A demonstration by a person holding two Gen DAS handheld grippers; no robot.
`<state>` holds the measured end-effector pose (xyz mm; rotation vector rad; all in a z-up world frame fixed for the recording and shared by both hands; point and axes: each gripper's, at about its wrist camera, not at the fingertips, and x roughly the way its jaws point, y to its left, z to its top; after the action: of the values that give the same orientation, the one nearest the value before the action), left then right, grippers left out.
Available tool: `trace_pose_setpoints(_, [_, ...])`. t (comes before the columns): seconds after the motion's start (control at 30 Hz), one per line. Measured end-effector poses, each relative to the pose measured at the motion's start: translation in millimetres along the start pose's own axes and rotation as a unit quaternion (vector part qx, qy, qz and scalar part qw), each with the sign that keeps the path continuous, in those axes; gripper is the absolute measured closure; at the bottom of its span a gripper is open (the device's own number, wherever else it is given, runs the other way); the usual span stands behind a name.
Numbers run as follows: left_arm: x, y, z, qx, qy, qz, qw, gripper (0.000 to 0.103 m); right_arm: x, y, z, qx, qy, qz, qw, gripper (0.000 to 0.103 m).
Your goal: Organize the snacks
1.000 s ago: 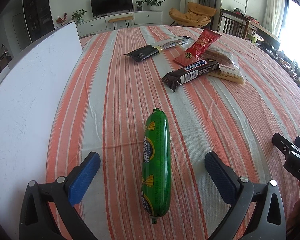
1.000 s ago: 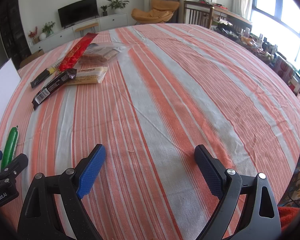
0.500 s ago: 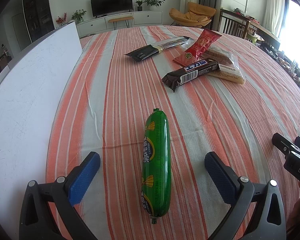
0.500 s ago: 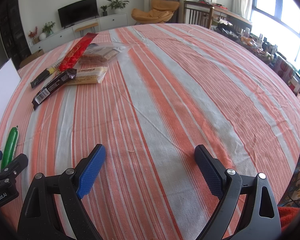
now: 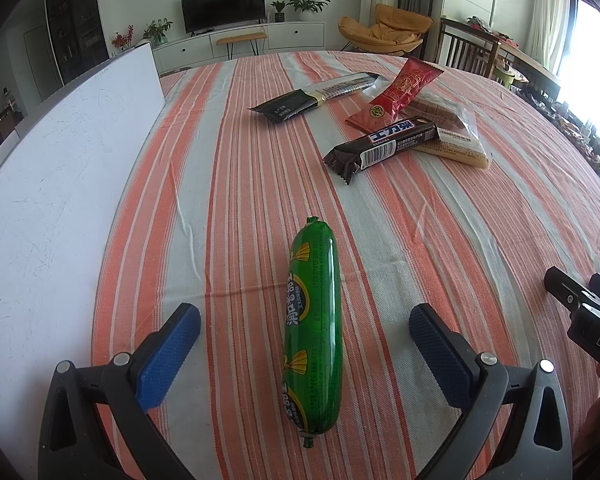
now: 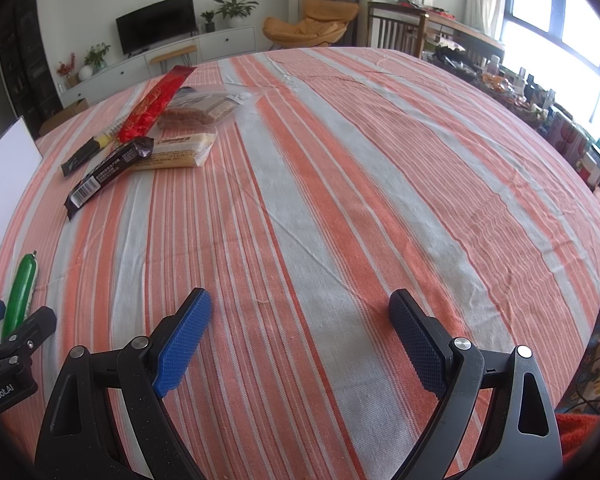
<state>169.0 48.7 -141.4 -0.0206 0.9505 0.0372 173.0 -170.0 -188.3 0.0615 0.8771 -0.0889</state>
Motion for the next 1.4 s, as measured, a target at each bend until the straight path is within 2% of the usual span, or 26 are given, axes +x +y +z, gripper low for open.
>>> trace_pose_setpoints(0.27, [0.1, 0.0, 0.0, 0.000, 0.000, 0.000, 1.0000, 0.000, -3.3, -0.5, 0.5, 0.002, 0.002, 0.011, 1.000, 0.011])
trace_pose_setpoints(0.33, [0.1, 0.0, -0.1, 0.000, 0.000, 0.000, 1.0000, 0.000, -5.4, 1.4, 7.7, 0.006, 0.008, 0.056, 0.998, 0.011])
trace_pose_setpoints(0.4, [0.1, 0.0, -0.1, 0.000, 0.000, 0.000, 1.0000, 0.000, -7.8, 15.8, 26.7, -0.029, 0.010, 0.106, 0.994, 0.012])
trace_pose_setpoints(0.47, [0.1, 0.0, -0.1, 0.000, 0.000, 0.000, 1.0000, 0.000, -4.2, 34.5, 52.8, -0.054, 0.044, 0.148, 0.987, 0.012])
trace_pose_setpoints(0.53, [0.1, 0.0, -0.2, 0.000, 0.000, 0.000, 1.0000, 0.000, 5.7, 48.8, 78.5, -0.041, 0.095, 0.215, 0.971, 0.012])
trace_pose_setpoints(0.57, [0.1, 0.0, -0.1, 0.000, 0.000, 0.000, 1.0000, 0.000, 7.9, 59.6, 90.6, -0.047, 0.103, 0.235, 0.965, 0.012])
trace_pose_setpoints(0.6, [0.1, 0.0, -0.2, 0.000, 0.000, 0.000, 1.0000, 0.000, 8.2, 73.3, 102.4, -0.080, 0.103, 0.244, 0.961, 0.012])
trace_pose_setpoints(0.67, [0.1, 0.0, -0.1, 0.000, 0.000, 0.000, 1.0000, 0.000, 7.2, 110.2, 119.4, -0.206, 0.093, 0.232, 0.946, 0.012])
trace_pose_setpoints(0.73, [0.1, -0.1, -0.2, 0.000, 0.000, 0.000, 1.0000, 0.000, 10.8, 142.8, 121.5, -0.335, 0.099, 0.210, 0.913, 0.014])
trace_pose_setpoints(0.77, [0.1, 0.0, -0.1, 0.000, 0.000, 0.000, 1.0000, 0.000, 13.9, 154.0, 120.2, -0.378, 0.100, 0.196, 0.899, 0.014])
trace_pose_setpoints(0.87, [0.1, 0.0, -0.2, 0.000, 0.000, 0.000, 1.0000, 0.000, 28.0, 178.8, 113.5, -0.465, 0.103, 0.169, 0.863, 0.015])
trace_pose_setpoints(0.93, [0.2, 0.0, -0.2, 0.000, 0.000, 0.000, 1.0000, 0.000, 42.4, 186.5, 111.1, -0.496, 0.100, 0.152, 0.849, 0.015])
trace_pose_setpoints(0.97, [0.1, 0.0, -0.1, 0.000, 0.000, 0.000, 1.0000, 0.000, 49.5, 189.0, 111.9, -0.500, 0.105, 0.148, 0.847, 0.015])
trace_pose_setpoints(1.0, [0.1, 0.0, -0.1, 0.000, 0.000, 0.000, 1.0000, 0.000, 56.4, 190.4, 113.0, -0.500, 0.123, 0.152, 0.844, 0.021])
trace_pose_setpoints(1.03, [0.1, -0.1, -0.2, 0.000, 0.000, 0.000, 1.0000, 0.000, 60.8, 189.9, 113.5, -0.499, 0.151, 0.161, 0.838, 0.038])
trace_pose_setpoints(1.07, [0.2, 0.0, -0.2, 0.000, 0.000, 0.000, 1.0000, 0.000, 61.8, 190.4, 113.4, -0.501, 0.174, 0.172, 0.830, 0.048])
trace_pose_setpoints(1.1, [0.1, -0.1, 0.0, 0.000, 0.000, 0.000, 1.0000, 0.000, 60.2, 190.8, 112.8, -0.502, 0.199, 0.193, 0.819, 0.066])
trace_pose_setpoints(1.17, [0.3, -0.2, -0.1, 0.000, 0.000, 0.000, 1.0000, 0.000, 53.5, 194.3, 107.4, -0.515, 0.222, 0.215, 0.799, 0.063])
trace_pose_setpoints(1.2, [0.2, -0.1, -0.1, 0.000, 0.000, 0.000, 1.0000, 0.000, 51.8, 197.1, 104.7, -0.523, 0.220, 0.214, 0.796, 0.056])
trace_pose_setpoints(1.23, [0.3, -0.1, -0.1, 0.000, 0.000, 0.000, 1.0000, 0.000, 52.4, 200.1, 102.3, -0.526, 0.214, 0.208, 0.796, 0.050])
trace_pose_setpoints(1.27, [0.2, -0.1, 0.0, 0.000, 0.000, 0.000, 1.0000, 0.000, 54.7, 202.5, 100.9, -0.525, 0.208, 0.204, 0.800, 0.050])
trace_pose_setpoints(1.37, [0.2, -0.1, 0.0, 0.000, 0.000, 0.000, 1.0000, 0.000, 63.6, 203.8, 100.6, -0.478, 0.202, 0.224, 0.825, 0.052])
trace_pose_setpoints(1.4, [0.2, -0.1, 0.0, 0.000, 0.000, 0.000, 1.0000, 0.000, 62.4, 201.2, 101.1, -0.457, 0.192, 0.236, 0.836, 0.061])
